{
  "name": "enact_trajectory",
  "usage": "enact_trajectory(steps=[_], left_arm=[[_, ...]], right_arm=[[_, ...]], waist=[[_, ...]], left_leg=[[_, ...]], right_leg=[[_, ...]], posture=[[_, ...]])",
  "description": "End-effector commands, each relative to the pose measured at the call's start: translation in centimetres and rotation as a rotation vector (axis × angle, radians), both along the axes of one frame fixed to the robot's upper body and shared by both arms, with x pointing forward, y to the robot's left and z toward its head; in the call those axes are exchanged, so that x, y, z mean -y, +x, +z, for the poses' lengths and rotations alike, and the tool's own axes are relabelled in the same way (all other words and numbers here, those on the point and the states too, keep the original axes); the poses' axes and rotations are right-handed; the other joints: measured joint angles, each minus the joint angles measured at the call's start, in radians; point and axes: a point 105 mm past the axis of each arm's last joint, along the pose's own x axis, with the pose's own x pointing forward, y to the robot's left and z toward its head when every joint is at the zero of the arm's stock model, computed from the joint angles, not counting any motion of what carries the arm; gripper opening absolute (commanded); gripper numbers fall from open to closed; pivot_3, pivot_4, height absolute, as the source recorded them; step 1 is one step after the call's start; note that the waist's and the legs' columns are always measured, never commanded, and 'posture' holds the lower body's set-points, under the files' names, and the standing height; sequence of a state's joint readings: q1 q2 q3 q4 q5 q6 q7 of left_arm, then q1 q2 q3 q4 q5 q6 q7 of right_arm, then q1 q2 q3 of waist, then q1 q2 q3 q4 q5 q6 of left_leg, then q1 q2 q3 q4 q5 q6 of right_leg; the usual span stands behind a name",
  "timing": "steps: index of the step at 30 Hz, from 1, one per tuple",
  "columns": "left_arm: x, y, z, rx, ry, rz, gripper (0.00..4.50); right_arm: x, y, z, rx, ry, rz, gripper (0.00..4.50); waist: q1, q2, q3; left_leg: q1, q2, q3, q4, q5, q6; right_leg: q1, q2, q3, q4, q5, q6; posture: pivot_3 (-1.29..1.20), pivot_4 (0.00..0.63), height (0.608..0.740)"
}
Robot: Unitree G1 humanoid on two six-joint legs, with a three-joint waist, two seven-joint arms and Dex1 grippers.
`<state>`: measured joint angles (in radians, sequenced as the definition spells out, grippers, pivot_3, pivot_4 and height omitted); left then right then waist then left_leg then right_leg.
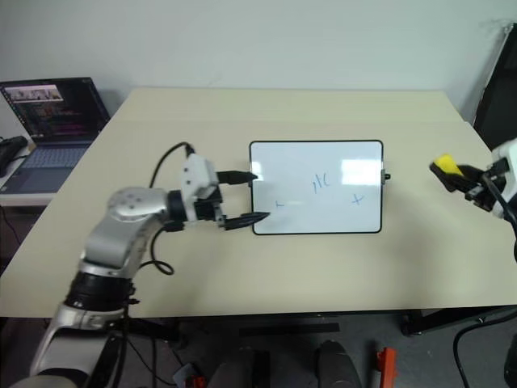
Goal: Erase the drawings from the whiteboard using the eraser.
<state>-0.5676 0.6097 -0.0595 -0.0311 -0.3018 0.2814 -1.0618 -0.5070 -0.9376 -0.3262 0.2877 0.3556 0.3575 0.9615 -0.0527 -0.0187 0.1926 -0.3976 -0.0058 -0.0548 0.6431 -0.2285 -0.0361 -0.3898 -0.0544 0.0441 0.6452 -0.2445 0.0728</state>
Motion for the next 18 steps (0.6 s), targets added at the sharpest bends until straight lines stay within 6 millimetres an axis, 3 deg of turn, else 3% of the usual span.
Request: enact_trajectory(steps=[1,5,9,18], left_arm=[[-1.3,-0.8,1.9,0.065,-0.026,-0.010,4.50],[-3.1,-0.9,0.9,0.044,0.015,0.027,4.50],[-4.6,-1.1,0.5,0.035,0.044,0.060,4.50],[-5.2,-1.5,0.8,0.040,0.064,0.074,4.50]], right_arm=[[-3.2,-0.6,3.5,0.107,-0.013,0.114,0.89],[-6.2,-1.1,5.0,0.151,0.091,0.244,0.88],[-9.0,-1.1,4.6,0.133,0.088,0.332,0.88],[-14.9,-1.2,5.0,0.154,0.047,0.472,0.88]], waist=[[0.004,0.000,0.000],[0.009,0.000,0.000],[0.014,0.000,0.000],[0.020,0.000,0.000]], left_leg=[[0.000,0.000,0.000,0.000,0.000,0.000],[0.000,0.000,-0.001,0.000,0.000,0.000],[-0.001,0.000,-0.001,0.000,0.000,0.000],[-0.002,0.000,-0.001,0.000,0.000,0.000]], right_leg=[[0.000,0.000,0.000,0.000,0.000,0.000],[0.000,0.000,-0.001,0.000,0.000,0.000],[0.000,0.000,-0.001,0.000,0.000,0.000],[-0.002,0.000,-0.001,0.000,0.000,-0.001]], posture=[[0.00,0.150,0.740],[0.00,0.150,0.740],[0.00,0.150,0.740],[0.00,0.150,0.740]])
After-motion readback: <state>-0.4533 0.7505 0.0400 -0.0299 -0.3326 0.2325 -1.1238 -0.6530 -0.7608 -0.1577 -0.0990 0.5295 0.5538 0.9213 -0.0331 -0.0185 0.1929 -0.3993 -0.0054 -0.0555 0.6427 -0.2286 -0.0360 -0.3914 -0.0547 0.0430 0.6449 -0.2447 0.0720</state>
